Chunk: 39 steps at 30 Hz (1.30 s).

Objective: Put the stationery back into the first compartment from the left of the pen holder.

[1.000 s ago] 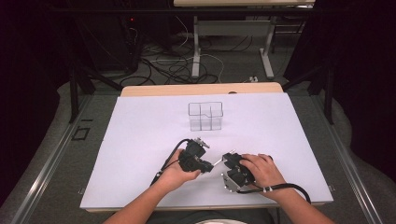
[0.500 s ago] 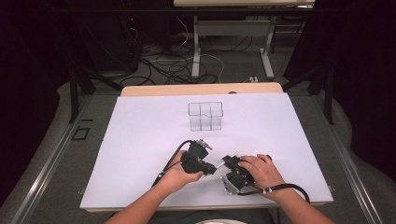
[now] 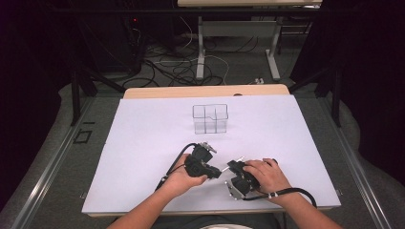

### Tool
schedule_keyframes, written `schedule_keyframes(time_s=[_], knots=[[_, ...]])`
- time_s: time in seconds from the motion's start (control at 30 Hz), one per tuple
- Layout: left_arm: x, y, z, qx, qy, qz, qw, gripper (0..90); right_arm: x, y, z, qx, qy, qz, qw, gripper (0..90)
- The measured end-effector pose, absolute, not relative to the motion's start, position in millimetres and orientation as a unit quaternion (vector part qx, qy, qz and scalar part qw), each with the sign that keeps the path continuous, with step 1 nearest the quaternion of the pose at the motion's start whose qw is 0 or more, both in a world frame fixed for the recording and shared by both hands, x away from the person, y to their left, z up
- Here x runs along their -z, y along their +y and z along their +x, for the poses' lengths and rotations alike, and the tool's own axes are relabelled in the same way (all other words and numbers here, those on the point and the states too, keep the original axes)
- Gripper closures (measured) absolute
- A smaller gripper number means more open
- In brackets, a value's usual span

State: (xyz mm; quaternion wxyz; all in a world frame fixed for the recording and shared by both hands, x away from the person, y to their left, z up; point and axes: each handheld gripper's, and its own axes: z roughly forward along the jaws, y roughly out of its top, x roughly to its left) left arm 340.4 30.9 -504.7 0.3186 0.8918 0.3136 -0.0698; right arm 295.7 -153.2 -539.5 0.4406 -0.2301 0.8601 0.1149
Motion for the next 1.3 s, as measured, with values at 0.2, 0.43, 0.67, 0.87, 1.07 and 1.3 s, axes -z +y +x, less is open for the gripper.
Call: schedule_keyframes(time_s=[0.2, 0.43, 0.67, 0.87, 1.07, 1.3], knots=[[505, 34, 343, 0.07, 0.318, 0.885, 0.333, 69.2, 540, -154, 296, -0.117, 0.863, -0.225, 0.436, 79.4], [501, 44, 346, 0.04, 0.329, 0.873, 0.358, 58.4, 541, -155, 298, -0.129, 0.858, -0.223, 0.445, 79.4], [500, 63, 350, -0.003, 0.337, 0.866, 0.37, 49.8, 538, -155, 298, -0.12, 0.865, -0.218, 0.435, 79.4], [499, 77, 354, -0.034, 0.352, 0.854, 0.382, 43.8, 538, -156, 298, -0.13, 0.865, -0.211, 0.436, 79.4], [497, 92, 355, -0.064, 0.357, 0.846, 0.391, 38.8, 539, -157, 300, -0.142, 0.863, -0.206, 0.439, 79.4], [495, 114, 357, -0.076, 0.392, 0.822, 0.405, 34.2, 536, -158, 301, -0.152, 0.862, -0.19, 0.445, 79.4]])
